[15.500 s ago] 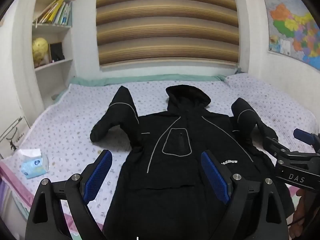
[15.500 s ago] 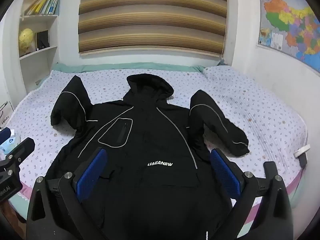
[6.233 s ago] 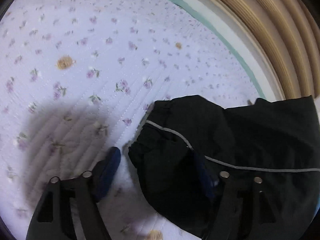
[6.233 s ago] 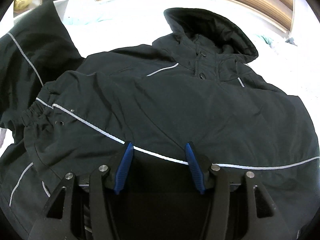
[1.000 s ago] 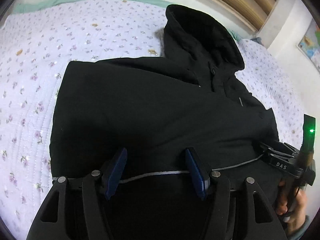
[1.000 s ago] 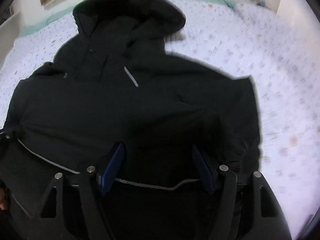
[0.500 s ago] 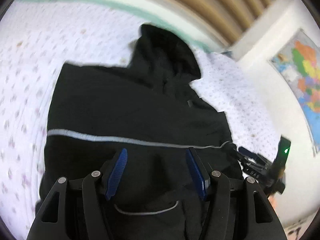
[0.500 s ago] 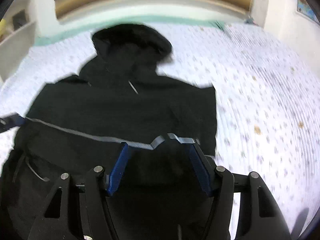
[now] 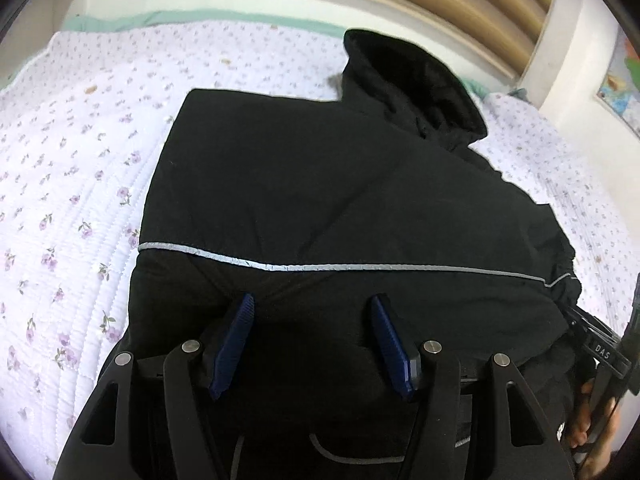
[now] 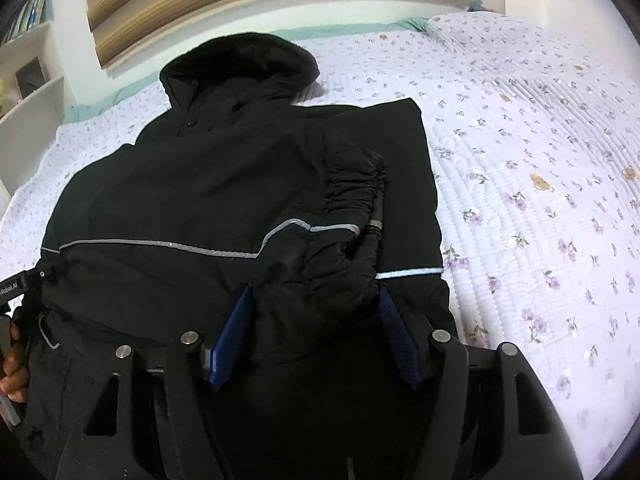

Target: Fold large clothes

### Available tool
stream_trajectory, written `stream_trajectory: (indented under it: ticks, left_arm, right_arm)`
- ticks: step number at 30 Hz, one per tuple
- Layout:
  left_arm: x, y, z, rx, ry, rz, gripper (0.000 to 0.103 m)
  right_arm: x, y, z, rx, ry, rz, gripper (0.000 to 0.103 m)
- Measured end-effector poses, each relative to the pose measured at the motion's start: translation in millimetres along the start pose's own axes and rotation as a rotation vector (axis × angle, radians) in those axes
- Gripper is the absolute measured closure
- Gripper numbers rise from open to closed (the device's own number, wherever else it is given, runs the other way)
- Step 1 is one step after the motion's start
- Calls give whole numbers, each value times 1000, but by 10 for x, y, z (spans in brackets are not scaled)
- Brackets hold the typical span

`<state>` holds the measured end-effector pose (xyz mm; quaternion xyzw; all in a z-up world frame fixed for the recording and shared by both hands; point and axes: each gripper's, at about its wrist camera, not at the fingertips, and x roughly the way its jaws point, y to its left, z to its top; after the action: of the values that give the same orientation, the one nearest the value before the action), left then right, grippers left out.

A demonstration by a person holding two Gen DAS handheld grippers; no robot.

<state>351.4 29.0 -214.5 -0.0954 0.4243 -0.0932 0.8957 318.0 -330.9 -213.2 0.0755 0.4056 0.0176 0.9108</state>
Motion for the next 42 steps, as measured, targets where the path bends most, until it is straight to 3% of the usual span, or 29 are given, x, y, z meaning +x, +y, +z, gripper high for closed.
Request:
stream_trajectory:
  ticks: [6, 11, 14, 18, 22, 27, 31, 35, 42]
  left_arm:
    - [-12, -10, -27, 15, -43, 0, 40]
    - [-41, -115, 2, 49, 45, 77, 39]
    - [-187, -157, 175, 17, 153, 77, 39]
    - [-584, -121, 505, -41, 197, 17, 39]
    - [-991, -144, 1000, -44, 170, 17, 39]
    - [-1059, -238, 1776, -74, 87, -11, 39]
    - [-768, -371, 2385, -52, 50, -16, 35]
    - [0, -533, 2838, -26, 93, -13, 35]
    - [1253, -565, 2983, -49, 207, -38, 35]
  right_arm:
    - [-26, 39, -31, 17, -13, 10, 32]
    - [31, 111, 16, 2, 17, -22, 30]
    - [40, 133, 105, 17, 102, -37, 30]
    - [-102, 148, 328, 17, 255, -56, 29]
    - [-470, 125, 769, 20, 280, -68, 29]
    - [-722, 213, 1683, -6, 146, -91, 29]
    - [-520, 265, 2321, 14, 90, -57, 29]
    - [82, 288, 2638, 39, 131, -24, 29]
    - [1244, 202, 2817, 126, 218, 16, 29]
